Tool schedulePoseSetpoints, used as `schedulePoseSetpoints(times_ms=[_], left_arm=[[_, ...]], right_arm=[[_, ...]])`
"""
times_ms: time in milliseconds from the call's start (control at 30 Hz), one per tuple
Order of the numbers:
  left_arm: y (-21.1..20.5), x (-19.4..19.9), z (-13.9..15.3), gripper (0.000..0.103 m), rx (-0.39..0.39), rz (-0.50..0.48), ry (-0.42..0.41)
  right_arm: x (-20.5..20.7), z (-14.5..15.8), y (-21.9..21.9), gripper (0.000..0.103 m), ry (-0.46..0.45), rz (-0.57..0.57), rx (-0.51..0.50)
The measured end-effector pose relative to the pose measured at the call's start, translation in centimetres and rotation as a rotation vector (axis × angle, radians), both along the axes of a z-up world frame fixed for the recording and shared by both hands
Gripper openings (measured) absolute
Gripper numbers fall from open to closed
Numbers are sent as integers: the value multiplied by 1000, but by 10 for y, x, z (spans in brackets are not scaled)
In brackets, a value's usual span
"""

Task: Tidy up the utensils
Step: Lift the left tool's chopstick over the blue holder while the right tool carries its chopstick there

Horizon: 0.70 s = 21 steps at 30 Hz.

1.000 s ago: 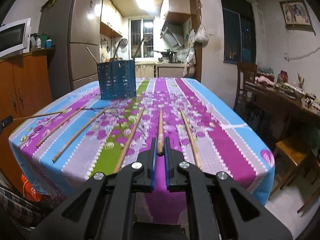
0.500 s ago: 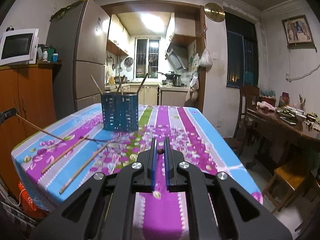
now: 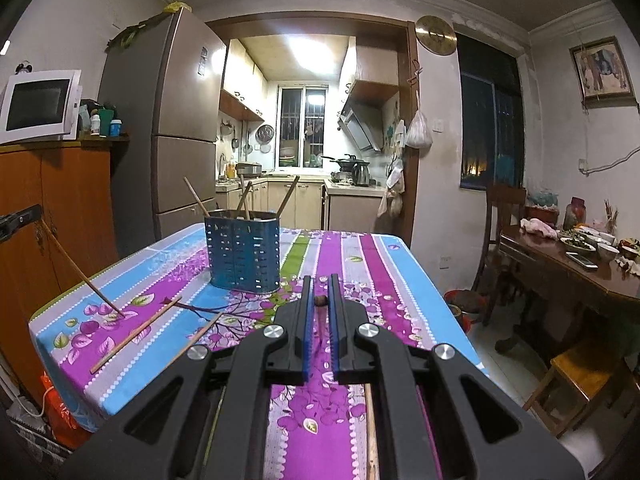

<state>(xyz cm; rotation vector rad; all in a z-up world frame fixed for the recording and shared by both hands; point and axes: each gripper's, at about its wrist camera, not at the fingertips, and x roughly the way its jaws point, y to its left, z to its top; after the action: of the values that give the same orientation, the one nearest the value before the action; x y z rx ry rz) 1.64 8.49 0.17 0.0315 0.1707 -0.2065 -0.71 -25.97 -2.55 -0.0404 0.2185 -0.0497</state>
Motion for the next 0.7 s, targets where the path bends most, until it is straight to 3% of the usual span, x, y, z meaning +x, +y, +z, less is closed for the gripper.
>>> schedulePoseSetpoints(times_ms=[700], left_arm=[[-21, 32, 51, 7, -33, -118, -24]], right_arm=[[15, 62, -1, 5, -113, 88, 3]])
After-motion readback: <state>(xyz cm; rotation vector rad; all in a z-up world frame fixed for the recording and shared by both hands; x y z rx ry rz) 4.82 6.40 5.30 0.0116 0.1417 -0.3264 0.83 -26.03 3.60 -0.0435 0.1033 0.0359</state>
